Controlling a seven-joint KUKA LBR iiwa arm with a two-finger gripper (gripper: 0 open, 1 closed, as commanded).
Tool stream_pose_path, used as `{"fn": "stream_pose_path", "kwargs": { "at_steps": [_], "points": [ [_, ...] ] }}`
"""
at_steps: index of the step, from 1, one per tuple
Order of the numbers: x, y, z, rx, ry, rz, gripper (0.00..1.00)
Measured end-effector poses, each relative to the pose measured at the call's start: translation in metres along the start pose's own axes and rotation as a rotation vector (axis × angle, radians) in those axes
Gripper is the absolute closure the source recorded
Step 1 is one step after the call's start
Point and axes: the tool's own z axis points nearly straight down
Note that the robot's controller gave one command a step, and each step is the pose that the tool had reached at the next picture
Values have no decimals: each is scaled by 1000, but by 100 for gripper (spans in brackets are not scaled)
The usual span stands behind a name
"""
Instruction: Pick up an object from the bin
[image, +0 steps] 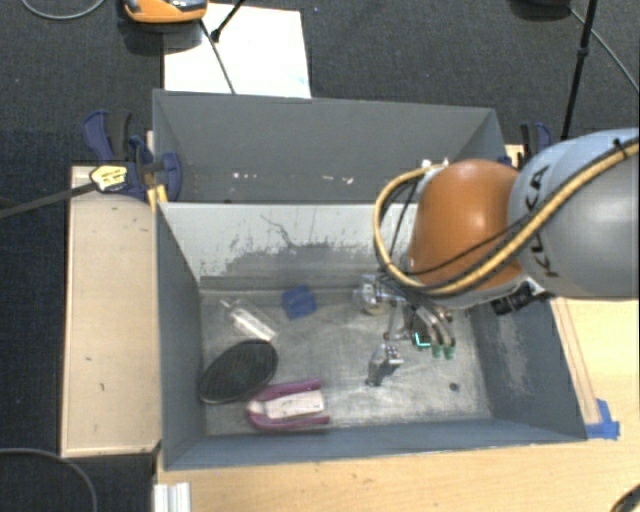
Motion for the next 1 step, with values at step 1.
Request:
{"fn": "stream_pose_path", "kwargs": {
  "at_steps": [1],
  "points": [
    [-17,-28,-99,2,-17,-103,0]
  ]
}}
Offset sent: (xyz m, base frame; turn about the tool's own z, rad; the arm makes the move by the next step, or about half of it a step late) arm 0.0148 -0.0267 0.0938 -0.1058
